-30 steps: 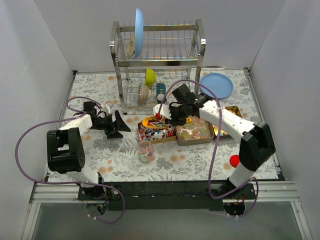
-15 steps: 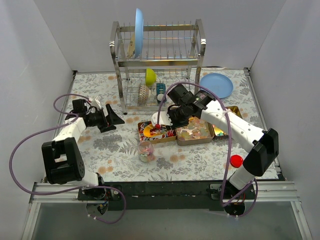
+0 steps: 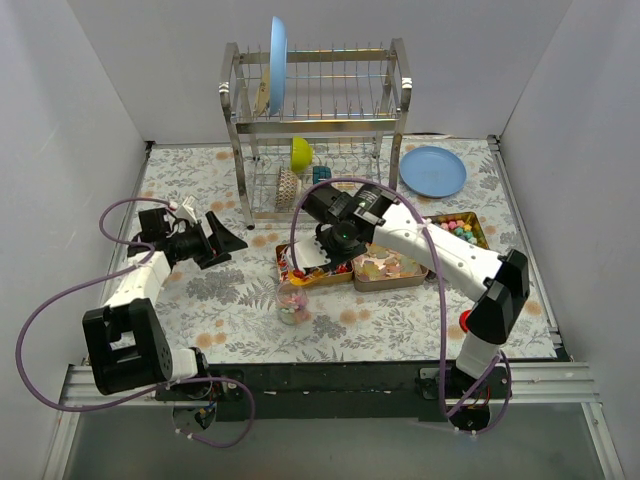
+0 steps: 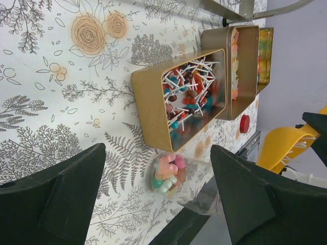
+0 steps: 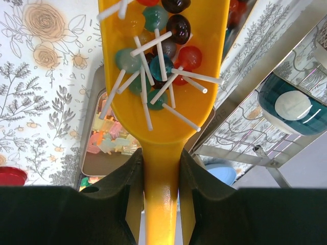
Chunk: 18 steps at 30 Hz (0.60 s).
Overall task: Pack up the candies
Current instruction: Place the fake candies in the packing bottle.
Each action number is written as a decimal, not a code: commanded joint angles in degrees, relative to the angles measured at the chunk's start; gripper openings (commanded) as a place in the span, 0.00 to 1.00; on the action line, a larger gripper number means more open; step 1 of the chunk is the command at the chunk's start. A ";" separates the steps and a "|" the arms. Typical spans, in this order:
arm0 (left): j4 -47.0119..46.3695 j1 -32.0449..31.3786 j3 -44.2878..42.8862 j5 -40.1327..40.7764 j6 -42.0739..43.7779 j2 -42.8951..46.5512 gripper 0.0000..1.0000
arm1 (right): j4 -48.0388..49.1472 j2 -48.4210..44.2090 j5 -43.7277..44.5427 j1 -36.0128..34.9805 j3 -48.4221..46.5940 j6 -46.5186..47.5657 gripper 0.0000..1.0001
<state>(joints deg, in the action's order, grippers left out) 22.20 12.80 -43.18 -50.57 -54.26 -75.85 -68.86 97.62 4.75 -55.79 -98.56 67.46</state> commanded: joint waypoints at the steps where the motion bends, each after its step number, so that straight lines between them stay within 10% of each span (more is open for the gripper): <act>1: -5.40 1.00 2.74 -1.81 -4.61 3.61 0.84 | -4.34 3.79 6.05 -1.77 -6.55 -0.75 0.01; 18: -8.31 3.28 5.91 -1.46 -8.67 7.03 0.83 | -4.79 3.10 21.34 -9.24 -4.27 5.31 0.01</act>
<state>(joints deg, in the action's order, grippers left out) 15.35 15.25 -38.59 -51.07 -61.71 -71.44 -72.01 102.83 18.74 -63.61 -103.26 67.66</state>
